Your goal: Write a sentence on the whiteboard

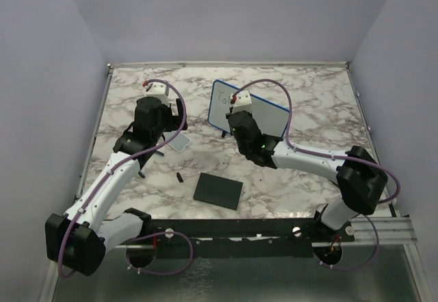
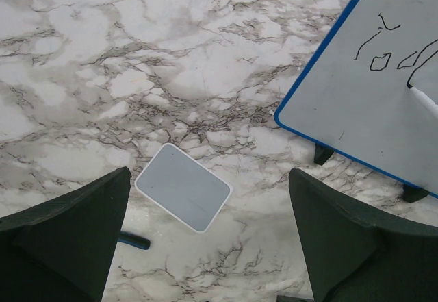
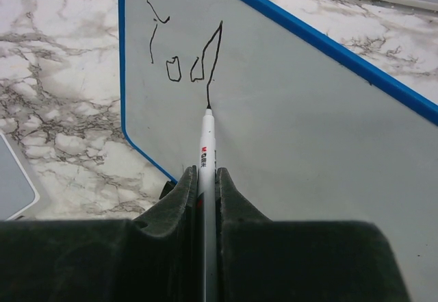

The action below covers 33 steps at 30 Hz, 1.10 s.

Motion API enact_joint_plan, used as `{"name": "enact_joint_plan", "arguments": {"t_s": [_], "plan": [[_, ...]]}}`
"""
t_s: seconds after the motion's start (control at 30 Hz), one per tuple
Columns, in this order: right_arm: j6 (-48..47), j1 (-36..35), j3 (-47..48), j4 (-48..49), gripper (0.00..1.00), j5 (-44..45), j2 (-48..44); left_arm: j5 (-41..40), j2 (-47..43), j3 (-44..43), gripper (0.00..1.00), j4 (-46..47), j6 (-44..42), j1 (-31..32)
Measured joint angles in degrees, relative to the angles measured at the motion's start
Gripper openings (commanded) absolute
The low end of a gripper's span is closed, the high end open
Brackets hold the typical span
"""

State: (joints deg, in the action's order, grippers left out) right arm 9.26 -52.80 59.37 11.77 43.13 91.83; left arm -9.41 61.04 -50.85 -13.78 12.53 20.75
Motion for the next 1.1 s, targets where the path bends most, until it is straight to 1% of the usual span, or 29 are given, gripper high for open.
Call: {"name": "enact_joint_plan", "arguments": {"t_s": [0.23,0.57,1.1], "plan": [[-0.07,0.0,-0.68,-0.44,0.0,-1.05,-1.38,0.0,0.0,0.0,0.99,0.0,-0.02,0.0],[-1.33,-0.17,-3.04,-0.57,0.0,-2.97,-7.5,0.0,0.0,0.0,0.99,0.0,0.0,0.0],[-2.86,-0.28,-3.1,1.03,0.0,-0.9,-6.21,0.0,0.0,0.0,0.99,0.0,0.0,0.0]]}}
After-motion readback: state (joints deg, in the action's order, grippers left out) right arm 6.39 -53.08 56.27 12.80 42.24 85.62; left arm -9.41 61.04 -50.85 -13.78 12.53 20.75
